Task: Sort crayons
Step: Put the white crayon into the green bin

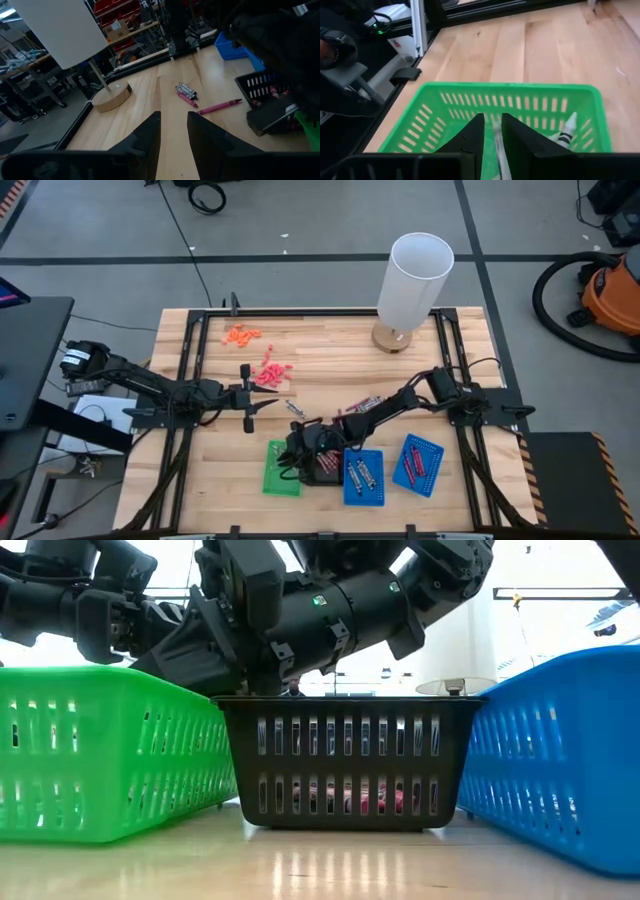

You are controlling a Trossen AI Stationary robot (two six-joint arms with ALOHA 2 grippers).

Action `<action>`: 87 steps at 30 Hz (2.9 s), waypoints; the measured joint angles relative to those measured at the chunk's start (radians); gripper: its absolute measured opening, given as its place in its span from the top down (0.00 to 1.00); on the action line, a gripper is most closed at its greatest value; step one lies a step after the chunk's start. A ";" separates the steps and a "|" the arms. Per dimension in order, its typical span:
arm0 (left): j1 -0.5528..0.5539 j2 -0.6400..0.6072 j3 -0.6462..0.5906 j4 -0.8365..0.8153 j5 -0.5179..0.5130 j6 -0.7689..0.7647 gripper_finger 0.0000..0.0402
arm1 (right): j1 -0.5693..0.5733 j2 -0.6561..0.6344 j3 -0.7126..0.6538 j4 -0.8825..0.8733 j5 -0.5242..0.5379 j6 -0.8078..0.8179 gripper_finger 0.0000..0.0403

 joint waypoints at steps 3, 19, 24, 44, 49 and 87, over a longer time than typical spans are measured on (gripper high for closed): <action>0.000 0.000 0.000 -0.001 0.000 0.000 0.74 | -0.009 -0.016 0.000 -0.014 -0.002 0.000 0.80; 0.000 0.000 0.000 -0.019 0.000 -0.001 0.74 | -0.093 -0.090 0.000 -0.294 0.321 0.001 0.81; 0.000 0.000 0.000 -0.021 0.000 -0.001 0.74 | -0.139 -0.090 0.000 -0.363 0.352 0.064 0.80; 0.000 0.000 0.000 -0.025 0.000 0.004 0.74 | -0.205 -0.075 0.100 -0.646 0.329 0.115 0.69; 0.000 0.000 0.000 -0.070 0.000 -0.005 0.74 | -0.208 -0.078 0.101 -0.653 0.336 0.106 0.69; 0.309 0.587 0.406 -0.476 0.323 -0.021 0.74 | -0.065 -0.310 0.085 -1.121 0.549 0.090 0.69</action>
